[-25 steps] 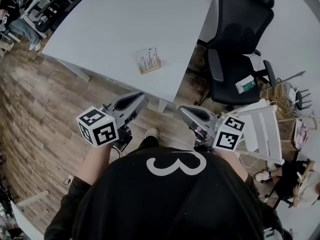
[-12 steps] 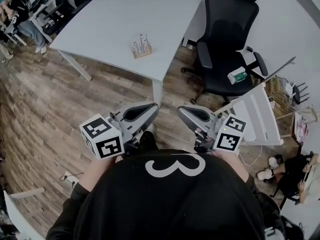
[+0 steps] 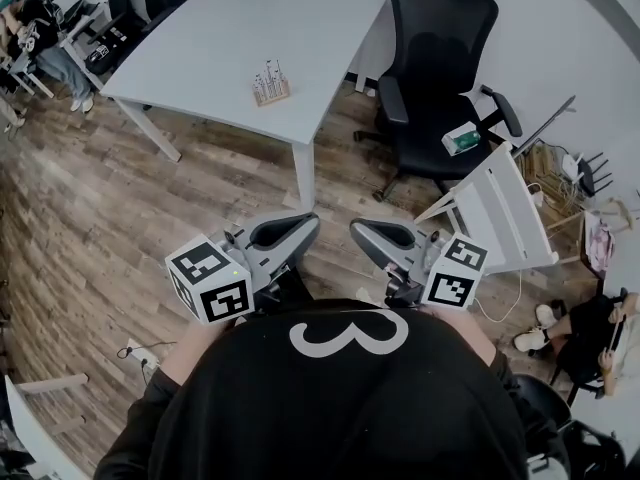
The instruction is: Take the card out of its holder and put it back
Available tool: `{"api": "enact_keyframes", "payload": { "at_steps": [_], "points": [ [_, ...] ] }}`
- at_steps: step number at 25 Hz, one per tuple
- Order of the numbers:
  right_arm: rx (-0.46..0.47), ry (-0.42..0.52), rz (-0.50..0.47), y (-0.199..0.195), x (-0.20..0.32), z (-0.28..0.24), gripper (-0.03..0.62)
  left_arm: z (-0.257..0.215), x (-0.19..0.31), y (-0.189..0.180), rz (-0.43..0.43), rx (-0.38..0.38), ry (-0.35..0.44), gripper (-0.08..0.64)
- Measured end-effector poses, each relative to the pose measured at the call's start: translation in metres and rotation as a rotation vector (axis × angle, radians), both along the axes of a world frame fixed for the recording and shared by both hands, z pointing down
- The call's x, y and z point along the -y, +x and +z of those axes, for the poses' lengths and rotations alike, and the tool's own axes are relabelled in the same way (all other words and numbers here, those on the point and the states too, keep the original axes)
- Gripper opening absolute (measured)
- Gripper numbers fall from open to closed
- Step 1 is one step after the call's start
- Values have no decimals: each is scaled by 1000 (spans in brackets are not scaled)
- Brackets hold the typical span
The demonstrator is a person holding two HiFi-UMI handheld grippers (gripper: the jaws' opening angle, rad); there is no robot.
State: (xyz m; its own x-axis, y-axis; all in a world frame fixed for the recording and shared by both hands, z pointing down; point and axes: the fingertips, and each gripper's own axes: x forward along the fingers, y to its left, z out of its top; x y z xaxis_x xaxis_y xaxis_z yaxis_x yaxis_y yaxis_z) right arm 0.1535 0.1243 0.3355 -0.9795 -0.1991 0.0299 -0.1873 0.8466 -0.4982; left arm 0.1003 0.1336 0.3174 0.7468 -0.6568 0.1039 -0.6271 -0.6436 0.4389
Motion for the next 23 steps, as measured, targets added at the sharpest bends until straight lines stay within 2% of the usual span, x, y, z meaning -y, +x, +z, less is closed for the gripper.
{"api": "enact_keyframes", "payload": {
  "at_steps": [23],
  "points": [
    [20,8,-13,25,-33,-5,8,1,-31,24,-27,14,-18,14]
  ]
}}
